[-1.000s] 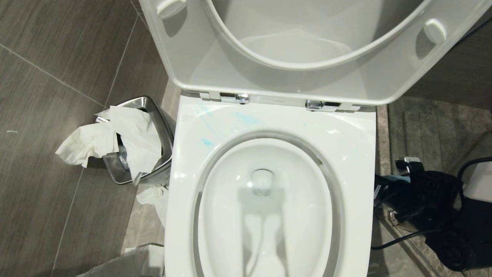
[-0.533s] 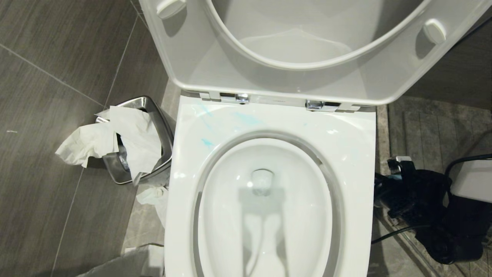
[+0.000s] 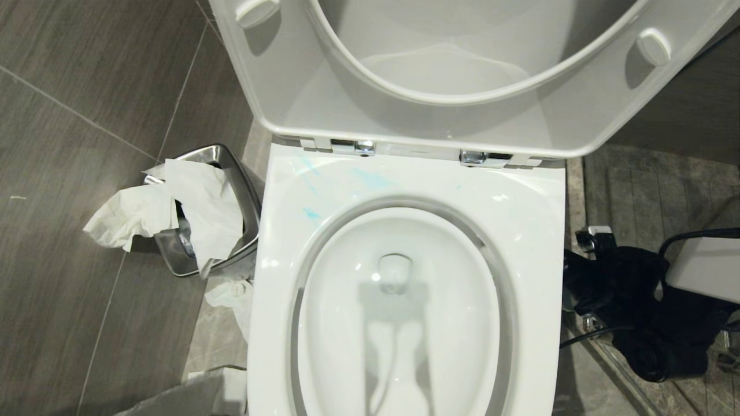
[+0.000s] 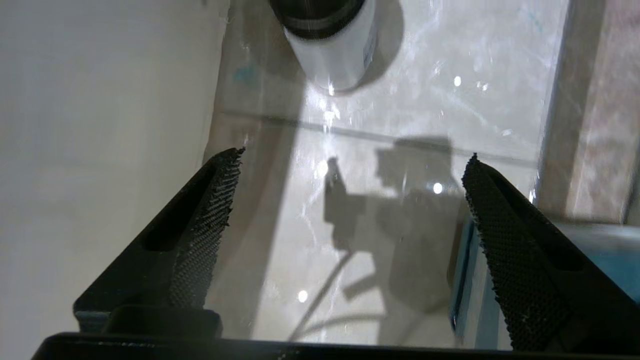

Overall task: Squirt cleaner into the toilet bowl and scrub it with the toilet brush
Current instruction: Pour in the cleaning agent

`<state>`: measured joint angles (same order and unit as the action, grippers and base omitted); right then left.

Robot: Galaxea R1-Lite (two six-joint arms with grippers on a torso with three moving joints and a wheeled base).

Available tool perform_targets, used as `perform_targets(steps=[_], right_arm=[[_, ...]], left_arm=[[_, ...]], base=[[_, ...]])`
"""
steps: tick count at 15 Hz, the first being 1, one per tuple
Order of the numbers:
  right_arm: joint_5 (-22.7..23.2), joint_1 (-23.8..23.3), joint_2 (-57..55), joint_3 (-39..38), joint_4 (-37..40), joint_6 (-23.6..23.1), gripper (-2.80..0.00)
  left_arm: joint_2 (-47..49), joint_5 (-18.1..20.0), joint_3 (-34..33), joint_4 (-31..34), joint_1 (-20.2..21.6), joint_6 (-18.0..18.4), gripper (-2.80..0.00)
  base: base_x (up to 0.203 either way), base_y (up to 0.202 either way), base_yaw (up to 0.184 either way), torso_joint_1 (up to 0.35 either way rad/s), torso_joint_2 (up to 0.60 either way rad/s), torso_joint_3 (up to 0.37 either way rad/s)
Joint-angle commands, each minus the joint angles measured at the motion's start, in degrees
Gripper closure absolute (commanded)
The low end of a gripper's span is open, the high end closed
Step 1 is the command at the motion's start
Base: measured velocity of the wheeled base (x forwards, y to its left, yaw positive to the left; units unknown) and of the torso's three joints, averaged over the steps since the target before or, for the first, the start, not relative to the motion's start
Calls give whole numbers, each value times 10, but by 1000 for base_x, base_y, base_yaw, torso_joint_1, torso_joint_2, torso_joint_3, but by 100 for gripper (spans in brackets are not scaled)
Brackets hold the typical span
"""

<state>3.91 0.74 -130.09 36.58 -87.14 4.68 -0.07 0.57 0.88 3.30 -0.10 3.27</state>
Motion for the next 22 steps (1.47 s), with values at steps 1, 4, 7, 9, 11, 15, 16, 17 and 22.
perform_targets(steps=[1,4,7,9,11,15,16,17,22], right_arm=[[0,4,-25,39,-5,-1,-280],[0,11,-52,81,-5,-4,-280],[-1,13,-88,131,-5,-25,-280],[-1,13,-108,164,-5,-52,-280],[-1,12,-126,208,-5,-68,-280],[-1,14,-162,282,-5,-71,-280],[-1,13,-169,297,-5,-72,-280],[-1,13,-174,314,-5,-73,-280],[0,17,-203,406,-5,-87,-280]], left_arm=[[1,0,0,0,0,0,0],[1,0,0,0,0,0,0],[1,0,0,0,0,0,0],[1,0,0,0,0,0,0],[1,0,0,0,0,0,0],[1,0,0,0,0,0,0],[1,0,0,0,0,0,0],[1,0,0,0,0,0,0],[1,0,0,0,0,0,0]], base=[[0,0,0,0,0,0],[0,0,0,0,0,0],[0,0,0,0,0,0],[0,0,0,0,0,0],[0,0,0,0,0,0],[0,0,0,0,0,0],[0,0,0,0,0,0],[0,0,0,0,0,0],[0,0,0,0,0,0]])
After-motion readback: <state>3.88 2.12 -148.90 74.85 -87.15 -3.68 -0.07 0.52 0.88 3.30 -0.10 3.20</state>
